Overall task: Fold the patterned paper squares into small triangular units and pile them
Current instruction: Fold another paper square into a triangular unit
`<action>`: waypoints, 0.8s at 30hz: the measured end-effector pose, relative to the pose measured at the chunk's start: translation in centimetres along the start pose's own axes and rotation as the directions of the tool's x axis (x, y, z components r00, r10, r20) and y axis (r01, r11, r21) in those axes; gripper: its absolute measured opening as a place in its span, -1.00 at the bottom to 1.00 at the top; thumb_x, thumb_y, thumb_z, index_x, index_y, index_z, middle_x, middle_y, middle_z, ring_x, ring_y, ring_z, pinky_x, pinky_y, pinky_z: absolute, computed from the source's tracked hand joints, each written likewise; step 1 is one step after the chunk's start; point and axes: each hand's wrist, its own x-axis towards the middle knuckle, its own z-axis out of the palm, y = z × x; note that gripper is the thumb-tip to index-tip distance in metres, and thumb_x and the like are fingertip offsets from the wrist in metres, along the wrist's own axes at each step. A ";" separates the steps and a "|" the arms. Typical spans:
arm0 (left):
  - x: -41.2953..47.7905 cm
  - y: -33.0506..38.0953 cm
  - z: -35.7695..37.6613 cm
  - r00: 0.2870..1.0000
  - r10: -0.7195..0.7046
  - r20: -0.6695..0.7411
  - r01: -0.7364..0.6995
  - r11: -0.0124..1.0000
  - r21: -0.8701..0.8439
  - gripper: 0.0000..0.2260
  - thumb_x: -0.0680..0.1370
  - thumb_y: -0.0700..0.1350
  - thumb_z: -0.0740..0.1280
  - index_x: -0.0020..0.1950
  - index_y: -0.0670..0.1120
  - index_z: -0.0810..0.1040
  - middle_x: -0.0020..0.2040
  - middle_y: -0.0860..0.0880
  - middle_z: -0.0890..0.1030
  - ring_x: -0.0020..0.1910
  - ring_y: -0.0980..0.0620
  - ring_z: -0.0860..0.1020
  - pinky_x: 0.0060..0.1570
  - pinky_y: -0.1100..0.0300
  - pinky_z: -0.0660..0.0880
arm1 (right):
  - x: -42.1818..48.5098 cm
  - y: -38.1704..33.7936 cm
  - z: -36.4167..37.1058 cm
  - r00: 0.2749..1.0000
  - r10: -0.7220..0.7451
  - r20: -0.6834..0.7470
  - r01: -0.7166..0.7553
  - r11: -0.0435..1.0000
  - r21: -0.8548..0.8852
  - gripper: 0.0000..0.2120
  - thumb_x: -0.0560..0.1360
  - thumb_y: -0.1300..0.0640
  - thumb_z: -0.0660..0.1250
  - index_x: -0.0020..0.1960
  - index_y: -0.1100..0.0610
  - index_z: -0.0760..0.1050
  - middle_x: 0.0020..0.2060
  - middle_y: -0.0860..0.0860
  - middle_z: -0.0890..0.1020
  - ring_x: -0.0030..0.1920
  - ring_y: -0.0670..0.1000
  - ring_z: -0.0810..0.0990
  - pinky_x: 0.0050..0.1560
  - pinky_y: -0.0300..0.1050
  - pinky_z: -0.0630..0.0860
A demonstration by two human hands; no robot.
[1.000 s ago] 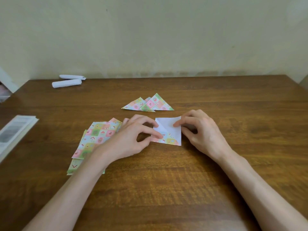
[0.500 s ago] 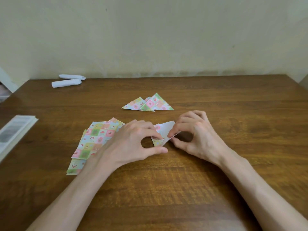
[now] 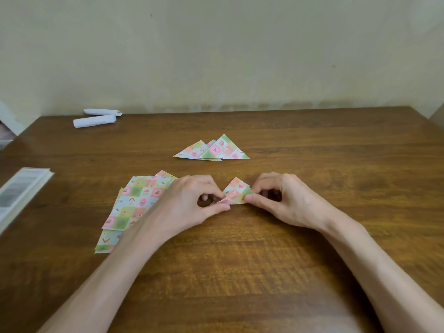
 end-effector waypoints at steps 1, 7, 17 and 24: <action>0.0 0.0 -0.1 1.000 -0.027 0.009 0.027 1.000 -0.003 -0.79 0.49 0.25 0.44 -0.06 0.17 0.74 -0.17 0.25 0.57 -0.15 0.13 0.57 -0.10 0.07 0.54 | 0.0 -0.2 0.1 1.000 0.012 -0.001 -0.012 1.000 0.011 -0.77 0.61 -0.10 0.39 -0.15 0.00 0.62 -0.22 -0.13 0.60 -0.20 -0.04 0.53 -0.18 -0.28 0.38; 0.0 -0.3 -0.1 0.990 -0.142 -0.008 0.142 0.990 0.025 -0.79 0.54 0.23 0.41 -0.18 0.14 0.66 -0.28 0.16 0.52 -0.20 0.10 0.53 -0.20 0.17 0.46 | 0.4 -0.7 1.5 0.987 0.125 -0.100 -0.122 0.992 0.036 -0.80 0.62 -0.07 0.37 -0.15 -0.03 0.58 -0.33 -0.09 0.59 -0.30 -0.03 0.51 -0.20 -0.13 0.46; 0.1 0.3 0.1 0.976 -0.210 -0.050 0.216 0.964 0.154 -0.69 0.53 0.28 0.40 -0.27 0.10 0.54 -0.30 0.10 0.53 -0.16 0.19 0.49 -0.14 0.20 0.32 | 0.6 -0.9 2.4 0.967 0.189 -0.173 -0.185 0.982 0.038 -0.96 0.58 -0.01 0.41 0.00 -0.09 0.55 -0.30 -0.14 0.62 -0.29 -0.08 0.52 -0.15 -0.09 0.51; 0.3 0.7 0.2 0.961 -0.273 -0.040 0.276 0.943 0.187 -0.69 0.51 0.31 0.40 -0.28 0.12 0.54 -0.28 0.11 0.54 -0.13 0.17 0.49 -0.15 0.17 0.40 | 0.6 -1.1 2.7 0.964 0.202 -0.176 -0.200 0.979 0.029 -0.85 0.58 0.02 0.40 0.10 -0.15 0.49 -0.31 -0.12 0.58 -0.30 -0.08 0.51 -0.13 -0.04 0.52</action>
